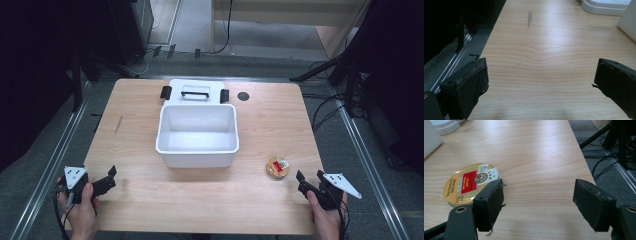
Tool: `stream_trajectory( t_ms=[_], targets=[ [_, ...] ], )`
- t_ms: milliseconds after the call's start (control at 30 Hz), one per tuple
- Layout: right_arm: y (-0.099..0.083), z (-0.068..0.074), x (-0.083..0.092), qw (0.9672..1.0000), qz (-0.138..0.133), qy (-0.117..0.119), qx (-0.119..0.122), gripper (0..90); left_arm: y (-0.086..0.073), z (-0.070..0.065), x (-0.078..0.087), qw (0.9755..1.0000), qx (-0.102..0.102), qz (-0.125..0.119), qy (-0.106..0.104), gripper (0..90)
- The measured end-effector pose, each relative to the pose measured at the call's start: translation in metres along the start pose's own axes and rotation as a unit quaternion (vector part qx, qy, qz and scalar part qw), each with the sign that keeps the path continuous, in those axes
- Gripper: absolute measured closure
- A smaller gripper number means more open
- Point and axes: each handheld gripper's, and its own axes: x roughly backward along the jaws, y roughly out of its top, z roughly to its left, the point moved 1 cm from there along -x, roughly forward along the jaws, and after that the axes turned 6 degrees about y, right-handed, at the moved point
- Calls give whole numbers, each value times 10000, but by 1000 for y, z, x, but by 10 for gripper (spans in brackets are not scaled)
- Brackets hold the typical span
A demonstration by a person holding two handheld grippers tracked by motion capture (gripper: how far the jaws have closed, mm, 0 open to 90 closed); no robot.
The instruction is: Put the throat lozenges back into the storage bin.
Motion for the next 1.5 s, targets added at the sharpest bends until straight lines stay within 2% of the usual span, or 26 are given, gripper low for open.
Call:
stream_trajectory(
  t_ms=[233,467,567,733,767,833,867,900,967,1000,1033,1133,1167,1200,1233,1367,1500],
  targets=[
    [0,1,1,10000,-45,-38,71,251,0,-1,0,10000,-20,-27,30,0],
    [0,8,1,9997,-70,-3,224,282,0,-1,1,10000,-44,-40,36,0],
    [4,11,5,9991,-103,91,406,281,0,-1,1,10000,-59,-48,37,0],
    [12,11,12,9985,-97,79,535,290,-1,-3,1,9999,-105,-46,38,0],
    [17,14,16,9968,-68,23,793,291,-1,-3,1,9999,-116,-39,54,0],
    [20,15,18,9962,-45,54,870,291,0,-4,1,9999,-150,-33,73,0],
    [27,17,21,9950,106,66,993,288,0,-4,0,9998,-178,-23,81,0],
    [27,17,21,9950,106,66,993,288,0,-5,0,9998,-176,-13,90,0],
    [32,19,22,9934,310,186,1091,279,0,-4,0,9998,-172,0,91,0],
    [37,20,23,9915,530,237,1164,276,0,-4,0,9998,-167,4,87,0],
    [37,20,23,9915,530,237,1164,276,0,-4,0,9998,-158,-2,91,0],
    [44,20,21,9890,824,328,1187,267,0,-4,0,9999,-146,4,84,0],
    [46,20,20,9881,902,396,1185,260,0,-4,0,9999,-146,10,81,0],
    [50,20,18,9860,1069,563,1149,236,0,-4,0,9998,-160,16,83,0],
    [50,20,18,9860,1069,563,1149,236,0,-4,0,9998,-162,17,78,0],
    [56,24,13,9785,1475,657,1287,156,0,-4,0,9999,-138,14,74,0],
    [61,31,7,9684,1867,698,1497,106,0,-4,0,9999,-134,28,52,0]
  ],
)
